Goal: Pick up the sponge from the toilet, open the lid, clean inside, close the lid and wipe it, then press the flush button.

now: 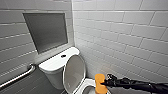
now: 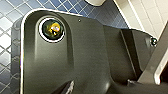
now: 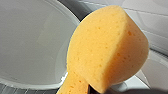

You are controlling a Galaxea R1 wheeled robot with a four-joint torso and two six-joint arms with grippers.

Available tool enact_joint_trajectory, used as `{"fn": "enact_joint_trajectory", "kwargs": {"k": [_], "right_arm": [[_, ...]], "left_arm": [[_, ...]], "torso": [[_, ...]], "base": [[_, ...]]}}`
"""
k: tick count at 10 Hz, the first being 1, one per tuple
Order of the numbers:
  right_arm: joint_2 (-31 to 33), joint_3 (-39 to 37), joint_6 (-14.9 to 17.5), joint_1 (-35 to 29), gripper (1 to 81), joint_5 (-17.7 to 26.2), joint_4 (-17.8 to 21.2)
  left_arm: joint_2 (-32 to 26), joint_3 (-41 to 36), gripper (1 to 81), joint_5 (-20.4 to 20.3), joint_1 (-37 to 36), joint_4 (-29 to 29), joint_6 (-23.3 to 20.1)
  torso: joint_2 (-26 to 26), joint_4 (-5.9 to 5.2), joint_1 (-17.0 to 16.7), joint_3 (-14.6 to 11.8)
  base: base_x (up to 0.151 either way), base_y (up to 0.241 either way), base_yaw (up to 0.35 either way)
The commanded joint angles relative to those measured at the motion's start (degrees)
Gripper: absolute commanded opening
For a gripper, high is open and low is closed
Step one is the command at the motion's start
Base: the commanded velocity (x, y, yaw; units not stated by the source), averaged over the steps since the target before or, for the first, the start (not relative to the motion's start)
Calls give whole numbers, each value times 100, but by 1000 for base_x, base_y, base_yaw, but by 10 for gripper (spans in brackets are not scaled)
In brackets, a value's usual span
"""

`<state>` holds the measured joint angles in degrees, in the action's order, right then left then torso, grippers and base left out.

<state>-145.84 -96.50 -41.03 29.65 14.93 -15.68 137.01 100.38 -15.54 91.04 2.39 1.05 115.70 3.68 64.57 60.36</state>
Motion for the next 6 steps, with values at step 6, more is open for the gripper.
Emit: {"fn": "enact_joint_trajectory", "kwargs": {"k": [6], "right_arm": [[-404,-359,-54,-1219,10,-78,118]], "left_arm": [[-165,-132,811,306,24,-37,45]], "torso": [[0,-92,0,567]], "base": [[0,0,0]]}}
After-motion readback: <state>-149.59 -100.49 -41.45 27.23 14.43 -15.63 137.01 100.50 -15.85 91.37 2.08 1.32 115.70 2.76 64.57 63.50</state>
